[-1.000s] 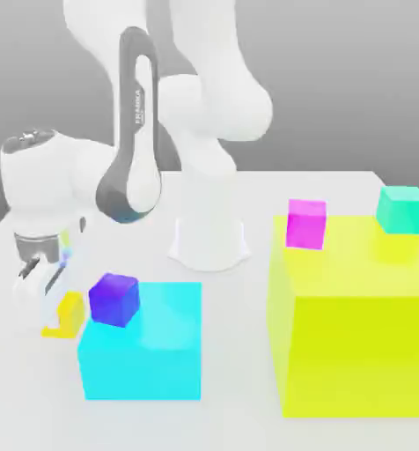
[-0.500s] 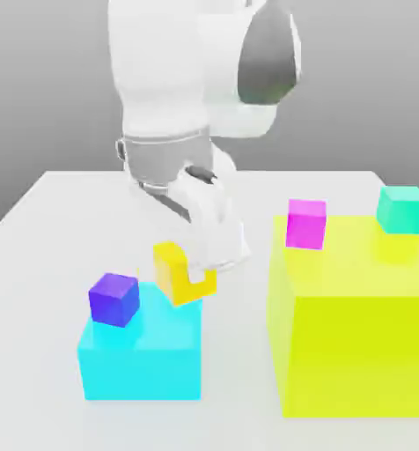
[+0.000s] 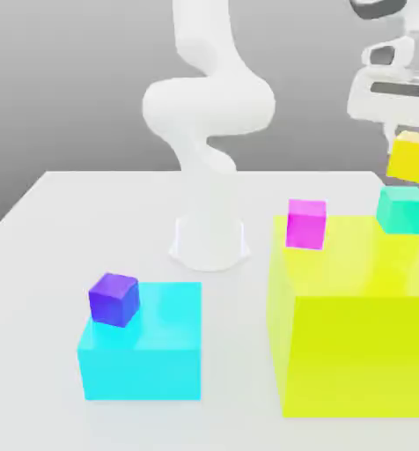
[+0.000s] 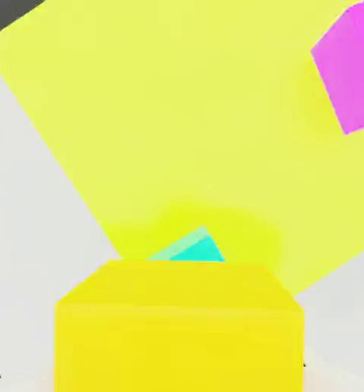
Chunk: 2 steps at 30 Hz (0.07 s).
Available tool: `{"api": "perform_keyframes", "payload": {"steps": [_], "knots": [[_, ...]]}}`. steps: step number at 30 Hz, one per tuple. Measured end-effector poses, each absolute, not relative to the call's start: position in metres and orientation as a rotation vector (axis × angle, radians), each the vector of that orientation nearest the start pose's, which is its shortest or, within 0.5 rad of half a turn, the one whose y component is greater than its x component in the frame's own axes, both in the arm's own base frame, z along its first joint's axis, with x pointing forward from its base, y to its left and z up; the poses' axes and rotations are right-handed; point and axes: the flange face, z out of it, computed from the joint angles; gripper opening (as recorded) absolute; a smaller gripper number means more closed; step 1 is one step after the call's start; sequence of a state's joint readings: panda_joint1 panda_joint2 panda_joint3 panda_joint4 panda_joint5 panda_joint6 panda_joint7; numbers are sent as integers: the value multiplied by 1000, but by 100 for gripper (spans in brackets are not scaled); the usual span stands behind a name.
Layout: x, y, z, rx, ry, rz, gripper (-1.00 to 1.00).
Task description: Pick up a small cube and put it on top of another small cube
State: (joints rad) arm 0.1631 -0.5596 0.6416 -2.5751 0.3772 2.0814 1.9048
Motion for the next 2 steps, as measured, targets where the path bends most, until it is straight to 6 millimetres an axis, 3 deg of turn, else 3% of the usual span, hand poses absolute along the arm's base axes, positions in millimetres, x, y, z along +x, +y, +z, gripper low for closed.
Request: {"api": "perform_keyframes", "payload": {"steps": [2], "knots": [[262, 293, 409, -2433, 1982, 5, 100]]}}
